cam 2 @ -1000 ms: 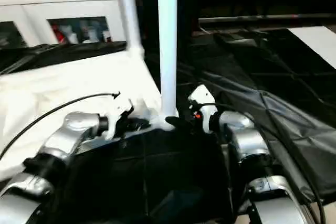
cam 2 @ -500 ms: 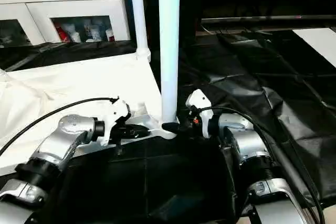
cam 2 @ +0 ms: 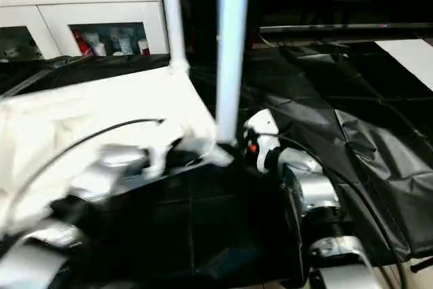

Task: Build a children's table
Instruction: Rotate leg to tighten

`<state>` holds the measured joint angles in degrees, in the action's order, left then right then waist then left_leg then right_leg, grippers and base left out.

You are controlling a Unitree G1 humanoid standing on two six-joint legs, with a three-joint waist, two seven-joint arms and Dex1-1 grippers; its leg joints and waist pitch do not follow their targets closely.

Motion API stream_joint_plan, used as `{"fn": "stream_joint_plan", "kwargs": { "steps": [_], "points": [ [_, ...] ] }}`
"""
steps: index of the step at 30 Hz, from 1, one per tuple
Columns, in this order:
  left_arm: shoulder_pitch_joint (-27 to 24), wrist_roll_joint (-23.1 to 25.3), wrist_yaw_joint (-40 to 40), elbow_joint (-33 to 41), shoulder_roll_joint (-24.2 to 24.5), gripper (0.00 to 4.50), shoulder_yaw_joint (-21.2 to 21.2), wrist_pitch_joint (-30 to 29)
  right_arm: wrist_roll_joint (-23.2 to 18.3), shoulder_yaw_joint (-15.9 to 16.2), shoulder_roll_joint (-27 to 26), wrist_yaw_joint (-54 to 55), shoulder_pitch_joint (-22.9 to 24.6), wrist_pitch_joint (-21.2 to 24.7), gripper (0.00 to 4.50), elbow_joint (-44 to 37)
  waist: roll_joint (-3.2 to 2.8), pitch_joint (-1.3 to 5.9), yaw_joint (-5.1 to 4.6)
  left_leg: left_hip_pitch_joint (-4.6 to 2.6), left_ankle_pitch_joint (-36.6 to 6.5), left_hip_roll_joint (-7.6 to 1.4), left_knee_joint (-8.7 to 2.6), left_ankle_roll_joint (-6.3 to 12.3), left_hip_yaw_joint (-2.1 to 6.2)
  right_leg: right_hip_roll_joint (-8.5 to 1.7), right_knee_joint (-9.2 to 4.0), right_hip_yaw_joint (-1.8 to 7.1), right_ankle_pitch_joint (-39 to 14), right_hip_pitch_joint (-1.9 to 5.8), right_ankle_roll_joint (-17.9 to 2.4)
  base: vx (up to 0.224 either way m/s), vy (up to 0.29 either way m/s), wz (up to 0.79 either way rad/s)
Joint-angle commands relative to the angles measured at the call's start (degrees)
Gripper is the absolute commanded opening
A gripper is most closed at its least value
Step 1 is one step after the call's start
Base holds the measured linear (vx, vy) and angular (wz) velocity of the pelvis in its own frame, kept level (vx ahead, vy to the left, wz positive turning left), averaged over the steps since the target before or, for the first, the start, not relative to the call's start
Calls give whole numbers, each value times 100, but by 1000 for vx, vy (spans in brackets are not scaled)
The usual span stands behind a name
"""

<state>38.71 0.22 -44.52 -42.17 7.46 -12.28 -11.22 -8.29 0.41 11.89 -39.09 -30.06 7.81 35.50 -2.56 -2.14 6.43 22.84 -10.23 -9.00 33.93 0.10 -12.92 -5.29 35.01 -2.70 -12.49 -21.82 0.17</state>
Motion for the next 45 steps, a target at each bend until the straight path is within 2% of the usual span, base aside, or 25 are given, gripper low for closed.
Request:
{"fn": "stream_joint_plan", "kwargs": {
  "steps": [1,4,5,6,7,9,12,19,22,23,25,26,27,29,31,33,35,36,37,39,41,42,43,44,45],
  "points": [
    [142,43,1057,-382,-86,0,369,-108,-2,-5,-270,500,138,345,205,265,48,292,-45,-244,-1635,-481,-500,-194,321,-459,-475,250,-1151,83,-1227,0,0,0],
    [362,68,1476,-679,-326,0,412,27,0,-240,-631,1412,157,504,204,278,39,294,-56,-222,-1687,-469,-506,-189,327,-461,-496,249,-1114,98,-1128,0,0,0],
    [450,98,1563,-796,-461,0,376,145,116,-228,-828,1826,171,538,204,212,-16,293,-65,-226,-1686,-471,-517,-225,338,-453,-497,252,-1052,79,-1098,0,0,0],
    [453,103,1558,-800,-465,0,370,155,132,-215,-831,1831,172,529,204,204,2,298,-67,-228,-1691,-466,-521,-229,340,-443,-497,244,-1024,85,-1078,0,0,0],
    [475,170,1469,-853,-522,0,288,285,354,-41,-867,1881,181,375,204,104,-14,302,-62,-232,-1722,-471,-524,-238,346,-450,-490,242,-997,91,-1073,0,0,0],
    [477,208,1398,-884,-532,0,235,381,300,-107,-888,1911,171,264,204,70,-7,302,-61,-222,-1769,-463,-522,-215,343,-459,-506,246,-998,97,-1010,0,0,0],
    [451,218,1272,-882,-513,0,176,481,214,-217,-868,1928,159,200,273,39,-9,295,-54,-220,-1813,-475,-530,-179,345,-461,-507,247,-1026,97,-1021,0,0,0],
    [433,132,920,-959,-482,0,160,1074,346,-53,-630,1625,157,29,320,-205,23,296,-79,-197,-1729,-473,-524,-107,344,-468,-500,244,-961,111,-1042,0,0,0],
    [380,51,684,-877,-487,0,206,1308,346,-8,-424,1296,175,-3,320,-310,41,295,-75,-170,-1452,-466,-478,95,317,-485,-499,250,-884,128,-1111,0,0,0],
    [330,-48,533,-766,-482,0,255,1366,277,-3,-252,1004,225,10,320,-440,69,304,-36,-151,-1234,-467,-449,218,312,-496,-473,246,-726,159,-1130,0,0,0],
    [299,-119,437,-698,-479,0,286,1400,223,-2,-137,811,265,21,320,-533,59,310,-17,-133,-1046,-468,-425,339,304,-495,-447,240,-533,164,-1163,0,0,0],
    [238,-268,234,-500,-445,45,337,1279,85,1,80,400,366,58,322,-760,58,331,12,-131,-815,-471,-391,495,294,-480,-399,220,-167,170,-1278,0,0,0],
    [165,-389,-40,-278,-377,55,328,1086,-31,18,282,37,464,90,322,-968,66,339,46,-128,-719,-483,-377,556,294,-485,-375,218,-21,183,-1301,0,0,0],
    [42,-496,-374,47,-256,74,271,839,-186,29,508,-369,575,148,322,-1221,27,382,103,-127,-356,-512,-324,739,285,-446,-273,198,527,158,-1413,0,0,0],
    [-189,-598,-709,633,-27,90,175,461,-365,41,752,-800,669,261,322,-1508,56,422,112,-100,-10,-509,-253,942,283,-417,-165,172,1218,139,-1538,0,0,0],
    [-373,-667,-944,1091,169,104,101,172,-494,33,891,-1068,720,364,322,-1711,63,406,115,-67,87,-509,-225,1085,269,-419,-142,161,1377,115,-1600,0,0,0],
    [-786,-770,-1387,1998,698,110,-71,-431,-779,57,1043,-1500,778,627,322,-2091,68,364,126,-80,-299,-516,-254,1012,255,-437,-216,171,641,94,-1566,0,0,0],
    [-786,-770,-1387,1998,698,135,-71,-431,-779,57,1043,-1500,778,627,322,-2091,65,363,130,-70,-383,-530,-272,960,279,-460,-215,170,464,124,-1549,0,0,0],
    [-898,-793,-1456,2222,832,144,-99,-569,-856,78,1075,-1604,802,700,322,-2196,108,338,99,-82,-494,-513,-292,887,249,-398,-258,171,132,76,-1482,0,0,0],
    [-1241,-922,-1685,2908,1202,152,-117,-1008,-1033,204,1114,-1851,878,928,322,-2456,77,329,113,-111,-716,-547,-336,685,272,-418,-264,184,-294,68,-1445,0,0,0],
    [-1425,-983,-1788,3259,1405,178,-120,-1241,-996,276,1059,-1832,870,920,322,-2463,76,273,89,-137,-1100,-537,-405,378,277,-415,-336,205,-845,27,-1367,0,0,0],
    [-1710,-1069,-1886,3749,1696,189,-105,-1584,-869,365,870,-1659,804,812,322,-2348,96,263,70,-143,-1188,-531,-424,292,268,-410,-349,210,-978,20,-1344,0,0,0],
    [-1778,-1091,-1903,3861,1763,189,-100,-1663,-829,382,812,-1598,781,775,322,-2306,64,261,59,-163,-1339,-536,-453,131,288,-416,-354,224,-1139,-5,-1312,0,0,0],
    [-2152,-1189,-1904,4426,2113,199,-50,-2086,-587,459,399,-1096,600,646,322,-1959,82,243,30,-149,-1411,-516,-467,81,279,-399,-371,226,-1218,-5,-1278,0,0,0],
    [-2252,-1210,-1888,4575,2202,209,-29,-2212,-521,483,282,-940,546,628,322,-1856,104,260,27,-156,-1425,-524,-485,-67,315,-431,-331,223,-1262,-4,-1279,0,0,0]
  ]
}}
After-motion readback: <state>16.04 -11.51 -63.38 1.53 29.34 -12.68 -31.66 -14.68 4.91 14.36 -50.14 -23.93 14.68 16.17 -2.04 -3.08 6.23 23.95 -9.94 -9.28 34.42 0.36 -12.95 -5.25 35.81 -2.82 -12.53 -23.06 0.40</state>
